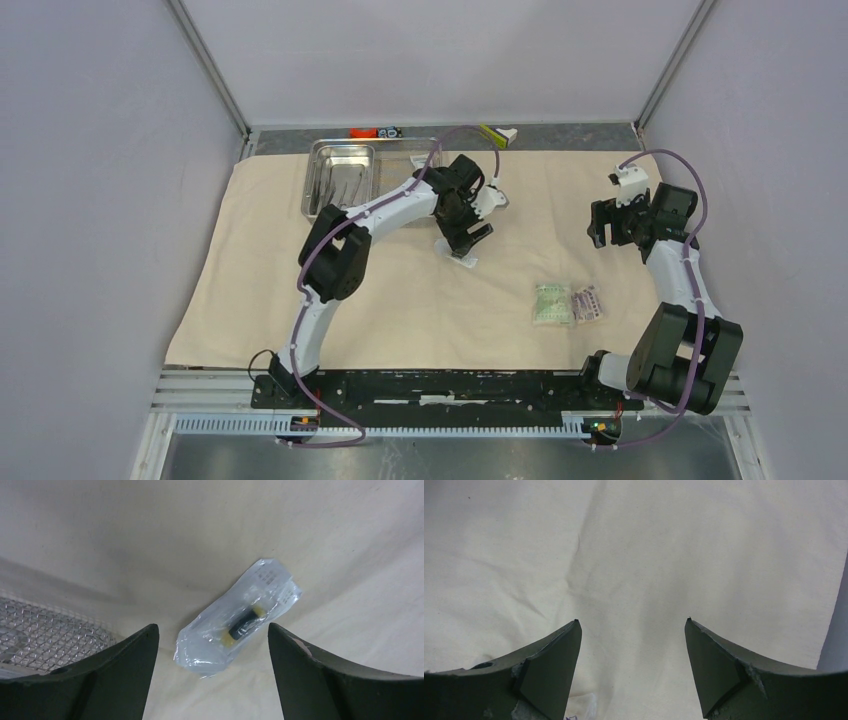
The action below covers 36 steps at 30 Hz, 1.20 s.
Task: Open and lay out the surgical kit
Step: Pick up the medical item from the surgical kit.
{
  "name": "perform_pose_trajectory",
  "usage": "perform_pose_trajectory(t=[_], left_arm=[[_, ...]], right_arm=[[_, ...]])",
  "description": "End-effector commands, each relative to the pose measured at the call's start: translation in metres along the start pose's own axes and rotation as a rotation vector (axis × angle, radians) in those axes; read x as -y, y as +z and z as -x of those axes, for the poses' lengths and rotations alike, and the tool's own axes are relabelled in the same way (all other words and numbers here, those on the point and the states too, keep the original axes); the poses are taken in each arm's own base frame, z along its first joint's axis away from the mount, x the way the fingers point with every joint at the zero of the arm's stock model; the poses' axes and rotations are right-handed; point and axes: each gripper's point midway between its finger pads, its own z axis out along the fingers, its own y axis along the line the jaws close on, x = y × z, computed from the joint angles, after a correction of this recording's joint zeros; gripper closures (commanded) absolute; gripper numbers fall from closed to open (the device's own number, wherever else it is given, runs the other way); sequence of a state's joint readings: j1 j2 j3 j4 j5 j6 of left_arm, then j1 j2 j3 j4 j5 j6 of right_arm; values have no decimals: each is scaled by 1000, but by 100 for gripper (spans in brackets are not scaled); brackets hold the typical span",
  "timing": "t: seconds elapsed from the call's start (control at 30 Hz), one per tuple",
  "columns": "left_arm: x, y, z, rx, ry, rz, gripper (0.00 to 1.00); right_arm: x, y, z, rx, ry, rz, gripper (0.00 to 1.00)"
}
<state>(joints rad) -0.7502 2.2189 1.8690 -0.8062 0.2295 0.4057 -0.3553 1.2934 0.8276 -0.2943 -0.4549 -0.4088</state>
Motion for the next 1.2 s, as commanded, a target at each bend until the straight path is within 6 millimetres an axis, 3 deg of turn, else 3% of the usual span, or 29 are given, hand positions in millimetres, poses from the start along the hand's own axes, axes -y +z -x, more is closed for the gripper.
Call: perform_pose_trajectory(t=[0.0,0.57,0.9,1.17], left_arm=[[-14,-14,2,18,57,51,15],[8,-2,-27,-33,142,-81,25],[11,-8,-19,-10,179,-102,52],[26,-14,-13,-1,232,-181,78]], right_arm=[[0,1,3,17,-7,11,17],[-1,3,0,7,-5,17,17],[-1,5,-3,-3,0,22,17],[-2,5,-4,-7,-2,25,16]])
